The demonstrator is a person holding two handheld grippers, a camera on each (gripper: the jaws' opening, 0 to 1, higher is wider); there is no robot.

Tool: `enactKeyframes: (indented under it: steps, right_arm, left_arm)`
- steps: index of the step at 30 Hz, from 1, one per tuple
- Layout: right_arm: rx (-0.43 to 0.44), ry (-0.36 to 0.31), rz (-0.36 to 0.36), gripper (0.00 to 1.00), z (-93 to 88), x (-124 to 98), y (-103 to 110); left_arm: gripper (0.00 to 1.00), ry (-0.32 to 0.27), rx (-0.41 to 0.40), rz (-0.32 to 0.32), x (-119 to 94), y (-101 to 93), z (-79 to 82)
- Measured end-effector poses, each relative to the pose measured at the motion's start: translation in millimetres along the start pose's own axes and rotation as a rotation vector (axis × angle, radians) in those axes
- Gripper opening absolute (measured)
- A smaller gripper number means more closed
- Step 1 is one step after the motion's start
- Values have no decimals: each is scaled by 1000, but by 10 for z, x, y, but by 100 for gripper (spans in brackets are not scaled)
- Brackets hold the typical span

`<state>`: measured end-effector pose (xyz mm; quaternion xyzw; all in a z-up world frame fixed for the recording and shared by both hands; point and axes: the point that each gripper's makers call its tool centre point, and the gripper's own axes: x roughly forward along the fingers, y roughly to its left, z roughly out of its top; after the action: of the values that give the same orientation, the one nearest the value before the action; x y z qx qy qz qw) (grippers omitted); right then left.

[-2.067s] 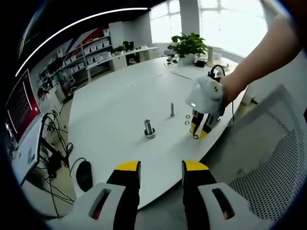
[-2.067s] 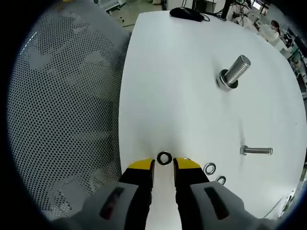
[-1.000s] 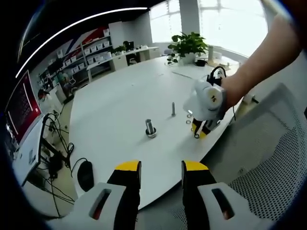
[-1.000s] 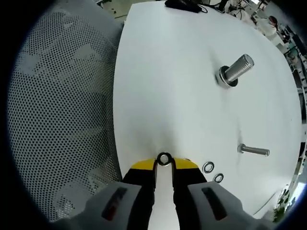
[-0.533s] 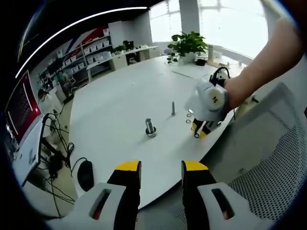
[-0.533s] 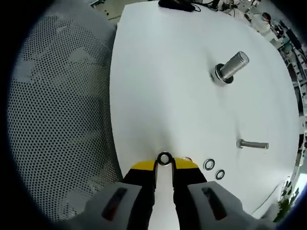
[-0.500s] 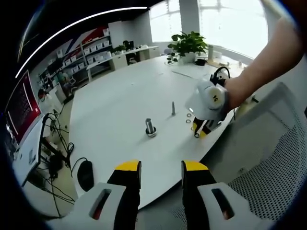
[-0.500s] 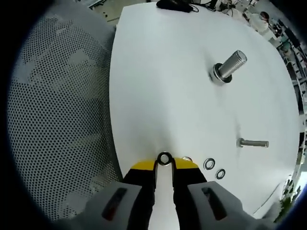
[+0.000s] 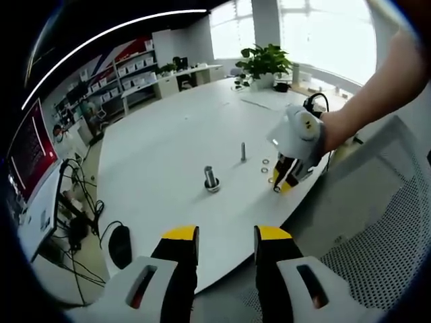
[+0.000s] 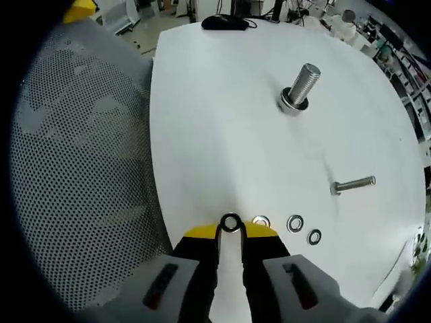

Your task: Place the washer onto the threaded stud by aligning its center hole with the stud, sliding it down to the base, and recovering from edge contact or off-axis alignment until the washer reaches the visible bottom stop.

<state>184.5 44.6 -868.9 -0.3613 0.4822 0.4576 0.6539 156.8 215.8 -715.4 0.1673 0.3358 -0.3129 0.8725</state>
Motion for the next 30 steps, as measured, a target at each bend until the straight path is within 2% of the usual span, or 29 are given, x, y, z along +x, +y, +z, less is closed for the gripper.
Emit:
enactKeyframes:
  steps: [8, 11, 22, 30]
  right_arm:
    - [54, -42, -16, 14, 27, -109, -118]
    - [96, -63, -30, 14, 52, -190, -231]
    - [164, -109, -112, 14, 117, -486, -751]
    - [165, -125, -148, 14, 231, -604, -995]
  left_arm:
    - [31, -3, 4, -6, 1, -12, 5]
    - [31, -4, 5, -6, -2, -17, 4]
    - [31, -5, 11, -13, 0, -29, 5]
    - [31, -8, 10, -11, -3, -26, 13]
